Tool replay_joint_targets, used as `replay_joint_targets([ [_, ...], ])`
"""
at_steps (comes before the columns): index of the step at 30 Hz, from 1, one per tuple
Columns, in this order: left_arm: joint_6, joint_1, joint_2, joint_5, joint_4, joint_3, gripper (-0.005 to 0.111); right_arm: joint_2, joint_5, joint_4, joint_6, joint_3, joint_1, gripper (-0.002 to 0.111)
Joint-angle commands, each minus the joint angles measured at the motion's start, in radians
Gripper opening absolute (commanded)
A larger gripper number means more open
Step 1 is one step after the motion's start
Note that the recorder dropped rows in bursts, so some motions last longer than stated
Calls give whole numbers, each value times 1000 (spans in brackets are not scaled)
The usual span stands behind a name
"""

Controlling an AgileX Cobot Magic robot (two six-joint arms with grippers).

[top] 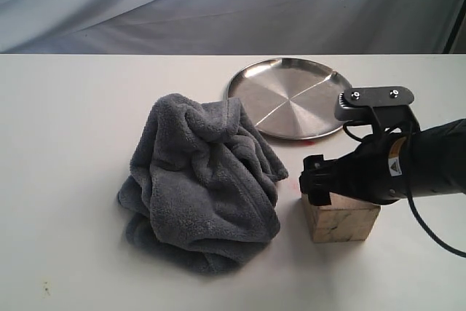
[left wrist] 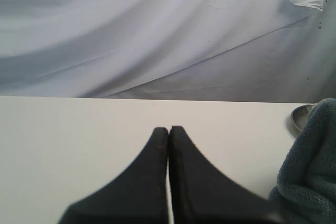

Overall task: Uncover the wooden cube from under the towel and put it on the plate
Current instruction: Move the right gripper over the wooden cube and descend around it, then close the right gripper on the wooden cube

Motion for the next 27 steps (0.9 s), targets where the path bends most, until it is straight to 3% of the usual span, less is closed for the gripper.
replay_joint_targets([
  [1, -3, -1, -2, -2, 1, 4, 1, 28, -16, -29, 8, 3, 2, 101],
  [27, -3, -1, -2, -2, 1, 4, 1, 42, 34, -91, 35, 3, 18, 98],
])
